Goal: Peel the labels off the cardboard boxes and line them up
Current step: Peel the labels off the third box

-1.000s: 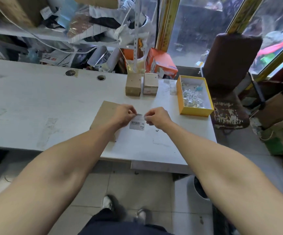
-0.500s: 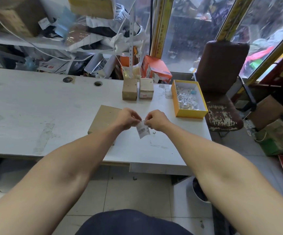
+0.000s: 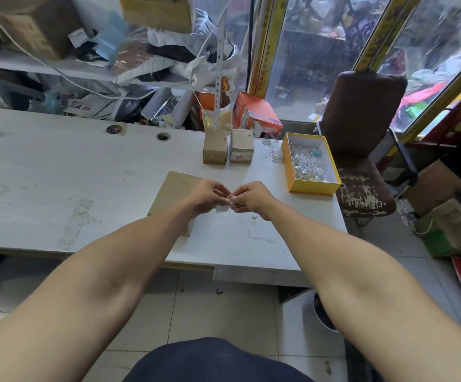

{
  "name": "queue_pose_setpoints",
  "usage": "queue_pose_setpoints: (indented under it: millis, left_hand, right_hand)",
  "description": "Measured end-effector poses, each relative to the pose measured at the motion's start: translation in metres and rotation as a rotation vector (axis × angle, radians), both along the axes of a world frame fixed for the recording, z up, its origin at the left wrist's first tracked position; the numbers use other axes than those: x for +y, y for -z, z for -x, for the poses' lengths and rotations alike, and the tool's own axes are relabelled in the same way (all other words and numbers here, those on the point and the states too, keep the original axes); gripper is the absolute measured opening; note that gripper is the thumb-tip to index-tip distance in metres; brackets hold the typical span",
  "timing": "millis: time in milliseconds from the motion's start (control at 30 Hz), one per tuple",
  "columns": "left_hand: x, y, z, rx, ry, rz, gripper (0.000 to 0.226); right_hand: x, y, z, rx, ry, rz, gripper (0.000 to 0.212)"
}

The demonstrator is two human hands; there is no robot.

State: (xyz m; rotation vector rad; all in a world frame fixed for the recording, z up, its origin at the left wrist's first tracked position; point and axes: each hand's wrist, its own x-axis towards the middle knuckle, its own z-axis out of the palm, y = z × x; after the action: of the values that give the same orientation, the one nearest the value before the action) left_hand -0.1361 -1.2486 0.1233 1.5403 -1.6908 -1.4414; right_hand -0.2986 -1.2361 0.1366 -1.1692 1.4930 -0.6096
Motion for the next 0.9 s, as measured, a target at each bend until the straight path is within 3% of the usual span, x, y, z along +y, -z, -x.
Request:
queue_pose_setpoints:
  millis: [200,333,500,800,900]
  left_hand:
    - [-0.002,-0.001,-0.006,-0.039,0.041,0.053,0.031]
    - [-0.005,-0.002,-0.009,-0.112,0.044,0.084,0.026]
    - [-0.004,0.000,-0.011,-0.077,-0.101,0.051,0.028]
    - [0.002,0.004,-0.011,0.006,-0.078,-0.003,0.005]
    - [0.003,0.004,-0.015,0.065,-0.060,-0.057,0.010]
  right_hand:
    - [0.004,-0.002,-0.008,0.127,0.024,0.077,0.008]
    - [0.006,-0.003,-0.013,0.141,0.017,0.101,0.057]
    - [0.007,-0.001,-0.016,0.522,-0.261,0.318,0.023]
    - [0.007,-0.005,-0.023,0.714,-0.344,0.380,0.014]
    - [0.007,-0.006,-0.020,0.718,-0.304,0.373,0.013]
